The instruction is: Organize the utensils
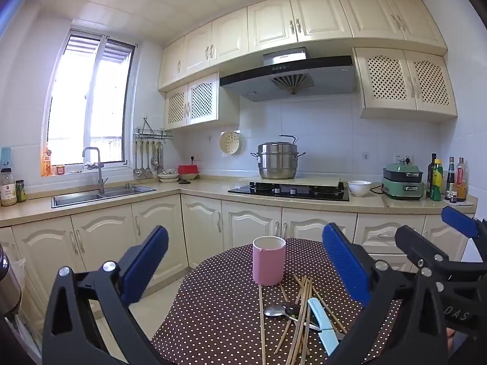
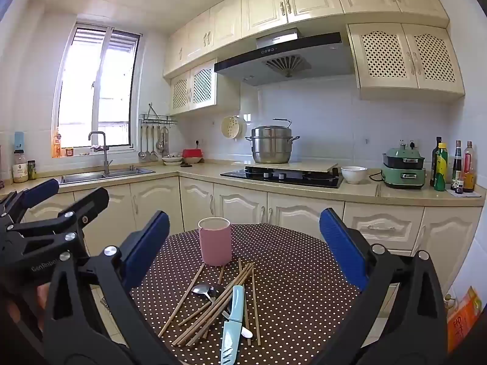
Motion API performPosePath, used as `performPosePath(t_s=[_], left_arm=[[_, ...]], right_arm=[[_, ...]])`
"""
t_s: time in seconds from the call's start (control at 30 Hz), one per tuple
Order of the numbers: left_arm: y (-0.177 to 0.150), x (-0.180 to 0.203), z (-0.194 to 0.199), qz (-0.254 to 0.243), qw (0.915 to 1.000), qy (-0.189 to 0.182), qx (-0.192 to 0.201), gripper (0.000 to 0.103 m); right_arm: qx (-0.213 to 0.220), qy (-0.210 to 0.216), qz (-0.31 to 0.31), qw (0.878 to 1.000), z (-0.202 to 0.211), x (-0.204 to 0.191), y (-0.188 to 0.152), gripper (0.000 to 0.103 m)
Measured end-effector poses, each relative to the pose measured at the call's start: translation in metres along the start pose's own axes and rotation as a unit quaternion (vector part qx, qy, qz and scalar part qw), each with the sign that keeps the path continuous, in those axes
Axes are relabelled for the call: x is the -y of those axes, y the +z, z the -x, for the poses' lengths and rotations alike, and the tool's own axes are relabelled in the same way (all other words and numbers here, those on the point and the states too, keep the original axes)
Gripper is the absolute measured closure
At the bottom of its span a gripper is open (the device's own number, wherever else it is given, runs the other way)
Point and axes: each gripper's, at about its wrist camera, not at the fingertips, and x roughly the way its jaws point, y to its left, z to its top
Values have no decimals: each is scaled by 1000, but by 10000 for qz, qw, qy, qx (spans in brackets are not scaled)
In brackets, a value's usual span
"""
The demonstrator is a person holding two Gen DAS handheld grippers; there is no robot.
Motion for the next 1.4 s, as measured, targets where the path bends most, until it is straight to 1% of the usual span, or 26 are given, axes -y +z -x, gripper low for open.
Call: performPosePath(t_s=[0.57, 0.67, 0.8, 0.9, 1.4], left_arm=[[4, -2, 2, 31, 10000, -8, -8, 4], [3, -2, 2, 26, 10000, -3, -7, 4], [-1, -1, 2, 18, 10000, -2, -7, 4], [-4, 1, 2, 12, 10000, -7, -12, 4], [-9, 5, -1, -17, 10000, -5, -61, 4]], right_arm=[[-5, 0, 11, 10000, 1, 1, 2, 6], [-9, -1, 3, 10000, 1, 4, -3, 6], [-10, -7, -4, 10000, 2, 5, -8, 6], [-14, -11, 4, 10000, 3, 5, -4, 6], [-85, -29, -25, 10000, 2, 5, -7, 6]])
